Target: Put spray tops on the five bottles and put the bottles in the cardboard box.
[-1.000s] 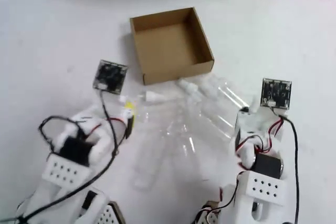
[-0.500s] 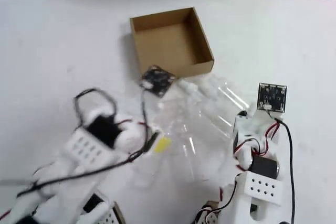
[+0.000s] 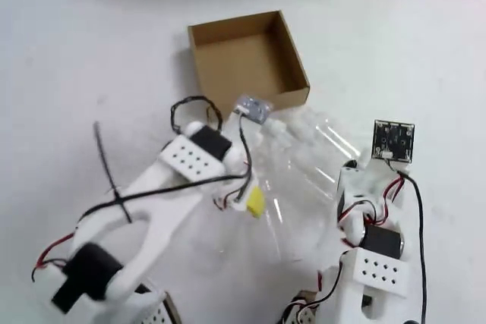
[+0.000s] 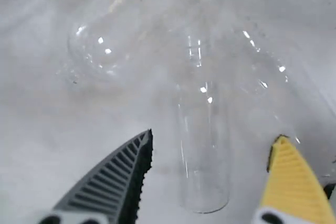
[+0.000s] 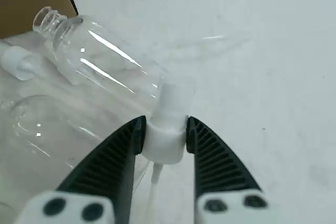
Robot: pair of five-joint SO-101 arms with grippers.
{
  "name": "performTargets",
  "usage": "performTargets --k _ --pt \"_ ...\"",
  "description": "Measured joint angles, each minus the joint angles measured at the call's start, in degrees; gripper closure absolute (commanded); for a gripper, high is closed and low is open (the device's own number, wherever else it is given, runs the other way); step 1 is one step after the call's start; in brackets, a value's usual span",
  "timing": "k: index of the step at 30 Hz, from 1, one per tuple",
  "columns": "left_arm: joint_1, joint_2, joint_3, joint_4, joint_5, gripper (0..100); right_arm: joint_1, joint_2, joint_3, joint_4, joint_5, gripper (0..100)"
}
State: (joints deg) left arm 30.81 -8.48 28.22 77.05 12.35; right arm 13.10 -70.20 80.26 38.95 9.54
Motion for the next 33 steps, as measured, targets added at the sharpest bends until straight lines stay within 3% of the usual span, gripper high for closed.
performTargets --k 7,26,29,33 --pt "-2.4 8.5 -4.4 -0.4 -2.2 65 0.0 0.0 0.0 0.0 0.0 98.1" --pt "-2.5 20.5 -4.6 -11.0 -3.0 66 0.0 0.0 1.3 -1.2 0.0 98.1" --pt "-2.5 21.5 -4.6 -11.3 -3.0 73 0.0 0.0 1.3 -1.2 0.0 98.1" --pt "-2.5 21.7 -4.6 -12.6 -3.0 98 0.0 0.0 1.3 -1.2 0.0 98.1"
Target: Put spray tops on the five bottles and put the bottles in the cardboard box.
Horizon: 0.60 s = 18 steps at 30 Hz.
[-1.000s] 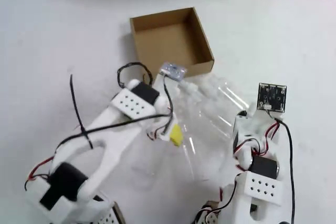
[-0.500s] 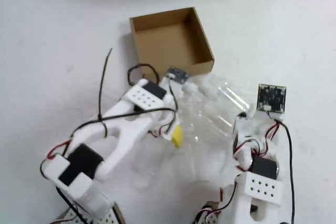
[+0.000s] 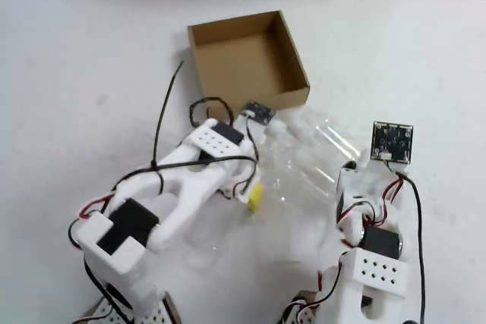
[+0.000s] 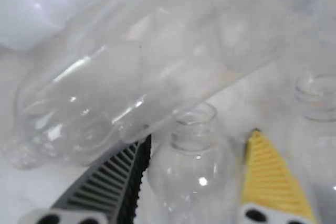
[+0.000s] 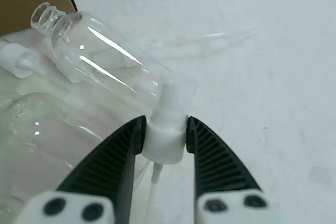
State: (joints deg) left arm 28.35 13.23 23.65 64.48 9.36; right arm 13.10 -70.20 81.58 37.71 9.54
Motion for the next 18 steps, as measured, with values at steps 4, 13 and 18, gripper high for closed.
performTargets --k 4,13,18 --pt "0.3 0.0 -0.2 -0.4 0.0 95 0.0 0.0 0.0 0.0 0.0 98.1" --pt "0.2 -1.8 -0.1 -0.4 0.0 98 0.0 0.0 0.0 0.0 0.0 98.1" --pt "0.1 -13.0 4.8 -2.2 0.0 98 0.0 0.0 0.0 0.0 0.0 98.1"
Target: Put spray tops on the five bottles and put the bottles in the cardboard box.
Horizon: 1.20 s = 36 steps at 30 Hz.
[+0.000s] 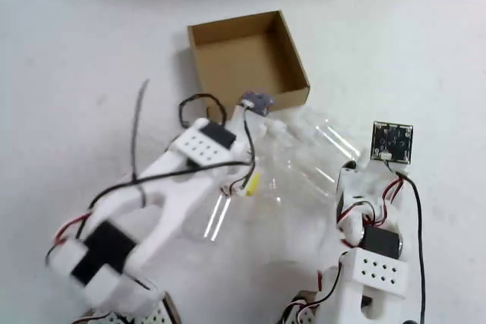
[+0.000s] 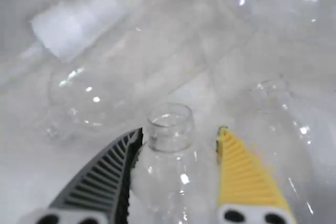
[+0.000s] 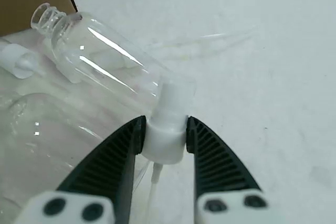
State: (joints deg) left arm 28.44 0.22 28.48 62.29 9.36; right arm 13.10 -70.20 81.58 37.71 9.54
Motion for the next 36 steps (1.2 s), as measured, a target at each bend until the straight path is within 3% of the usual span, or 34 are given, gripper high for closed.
performTargets --k 11,17,25,31,36 --pt "0.0 -35.3 24.5 -19.8 0.0 98 0.0 0.0 0.0 -1.3 -0.4 98.1" --pt "0.0 -50.8 36.3 -31.7 0.0 98 -5.0 0.0 0.0 -13.8 -5.0 98.1" --pt "0.0 -66.2 44.7 -39.0 -0.1 98 -10.5 0.1 -4.8 -33.8 -1.6 98.1" --pt "0.0 -74.0 52.0 -44.2 -0.1 98 -14.4 0.0 -19.3 -32.8 -8.7 98.2" --pt "-1.9 -80.9 58.0 -49.4 -0.1 98 -21.5 0.0 -32.0 -27.0 -9.8 98.2"
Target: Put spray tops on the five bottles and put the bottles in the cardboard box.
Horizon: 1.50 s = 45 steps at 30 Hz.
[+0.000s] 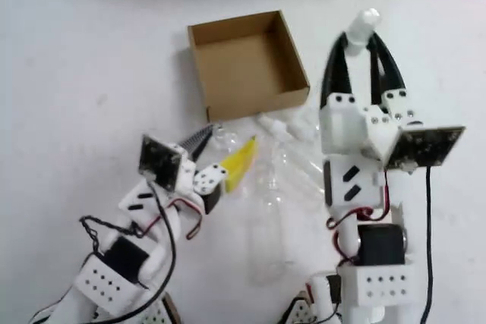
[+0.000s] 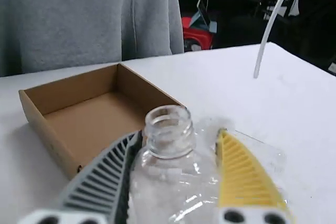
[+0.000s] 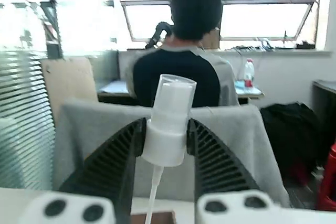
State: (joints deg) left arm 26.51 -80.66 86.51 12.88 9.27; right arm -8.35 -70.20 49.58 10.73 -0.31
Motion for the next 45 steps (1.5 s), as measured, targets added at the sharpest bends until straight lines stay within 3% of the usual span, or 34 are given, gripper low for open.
performTargets --k 3,9,18,31,45 --pt "-1.0 -4.6 2.8 -0.2 -0.5 98 -5.1 0.0 -7.9 4.7 0.0 98.2" --pt "-0.8 -14.0 9.7 -0.3 -8.1 98 -17.9 -1.1 -22.9 17.3 0.0 98.2" --pt "-0.8 -22.7 10.7 4.7 -9.5 98 -29.4 -0.9 -21.4 19.2 6.9 98.2" --pt "-0.8 -22.7 10.7 7.3 -9.5 98 -36.7 -0.8 -17.6 19.2 7.6 98.2" --pt "-1.1 -22.7 10.7 7.6 -9.5 98 -32.6 6.8 -9.3 2.9 12.1 98.2"
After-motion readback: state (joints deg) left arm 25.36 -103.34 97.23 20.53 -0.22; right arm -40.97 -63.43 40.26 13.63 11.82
